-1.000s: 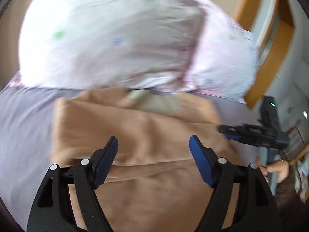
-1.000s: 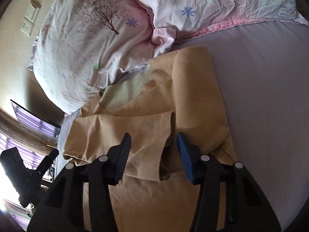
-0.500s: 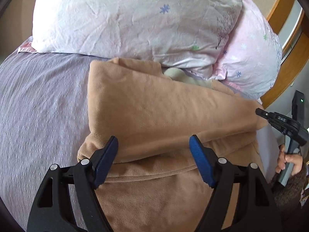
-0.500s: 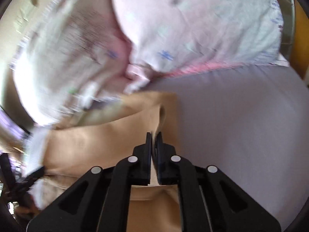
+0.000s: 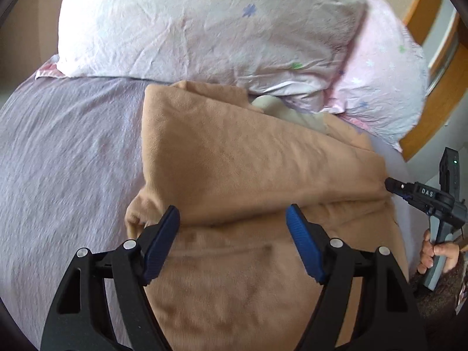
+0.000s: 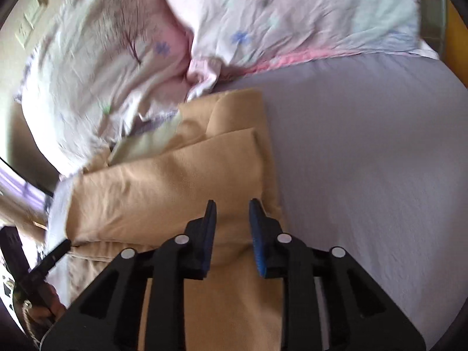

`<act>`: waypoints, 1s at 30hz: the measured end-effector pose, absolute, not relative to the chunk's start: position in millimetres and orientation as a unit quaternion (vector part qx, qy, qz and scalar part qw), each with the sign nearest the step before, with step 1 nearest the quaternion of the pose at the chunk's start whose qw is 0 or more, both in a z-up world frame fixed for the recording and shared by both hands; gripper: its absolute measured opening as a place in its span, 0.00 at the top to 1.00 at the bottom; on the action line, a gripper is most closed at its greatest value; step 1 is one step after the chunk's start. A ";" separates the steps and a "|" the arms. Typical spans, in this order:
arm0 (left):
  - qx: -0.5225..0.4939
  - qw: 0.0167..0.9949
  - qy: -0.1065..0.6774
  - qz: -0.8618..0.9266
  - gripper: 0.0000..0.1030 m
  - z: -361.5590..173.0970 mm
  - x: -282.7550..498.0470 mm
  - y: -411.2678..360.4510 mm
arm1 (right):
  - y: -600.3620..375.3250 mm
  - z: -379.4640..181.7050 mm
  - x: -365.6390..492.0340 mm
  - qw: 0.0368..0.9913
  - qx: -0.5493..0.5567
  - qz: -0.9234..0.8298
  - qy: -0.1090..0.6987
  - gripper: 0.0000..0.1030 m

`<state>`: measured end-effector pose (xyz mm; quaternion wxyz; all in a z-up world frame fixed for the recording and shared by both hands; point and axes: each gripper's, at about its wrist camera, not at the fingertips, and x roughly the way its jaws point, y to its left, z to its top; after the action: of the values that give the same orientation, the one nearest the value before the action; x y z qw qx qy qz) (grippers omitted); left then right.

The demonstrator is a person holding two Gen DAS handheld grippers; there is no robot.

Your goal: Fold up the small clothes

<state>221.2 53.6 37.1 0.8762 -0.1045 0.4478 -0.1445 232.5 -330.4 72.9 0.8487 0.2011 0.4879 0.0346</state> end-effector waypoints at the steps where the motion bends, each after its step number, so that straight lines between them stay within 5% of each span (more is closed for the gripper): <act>1: -0.106 0.877 0.441 -0.158 0.26 43.9 209.3 55.9 | -337.0 80.2 219.5 0.857 0.205 0.039 0.472 0.49; 2: -0.107 0.877 0.432 -0.180 0.25 52.0 192.0 59.2 | -343.5 93.9 197.0 0.868 0.212 0.062 0.444 0.30; 4: -0.108 0.873 0.424 -0.216 0.21 64.1 159.0 64.6 | -347.5 110.3 159.0 0.875 0.213 0.128 0.415 0.27; 6: -0.108 0.871 0.413 -0.244 0.05 71.7 114.0 77.6 | -350.7 117.0 116.9 0.864 0.209 0.207 0.408 0.22; 8: -0.119 0.869 0.400 -0.265 0.04 72.4 68.8 98.9 | -353.5 118.2 76.7 0.852 0.200 0.262 0.407 0.18; 15: -0.193 0.847 0.419 -0.264 0.04 34.4 -24.6 155.7 | -388.6 65.2 -38.5 0.802 0.232 0.277 0.476 0.16; 22: -0.230 0.806 0.475 -0.266 0.05 -25.9 -21.2 141.9 | -394.3 1.0 -30.8 0.756 0.300 0.288 0.506 0.16; 25: -0.257 0.792 0.484 -0.269 0.23 -40.8 -12.8 134.7 | -383.4 -8.2 -29.0 0.743 0.311 0.314 0.502 0.18; 27: -0.295 0.779 0.477 -0.280 0.34 -47.4 -3.8 134.0 | -376.4 -12.4 -25.0 0.735 0.318 0.332 0.499 0.48; 28: -0.313 0.771 0.473 -0.288 0.46 -49.5 -1.4 134.6 | -374.2 -13.1 -25.8 0.730 0.321 0.342 0.497 0.60; 29: -0.334 0.762 0.471 -0.295 0.62 -52.1 0.4 136.3 | -372.0 -13.8 -28.1 0.727 0.319 0.350 0.497 0.82; 30: -0.348 0.755 0.470 -0.299 0.72 -54.0 1.1 138.0 | -368.5 -12.1 -29.1 0.726 0.314 0.359 0.495 0.92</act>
<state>1.1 138.0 -54.0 0.7545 -0.3475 0.4695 -0.2992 -29.1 -368.5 -12.1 0.7264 0.3138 0.4949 0.3590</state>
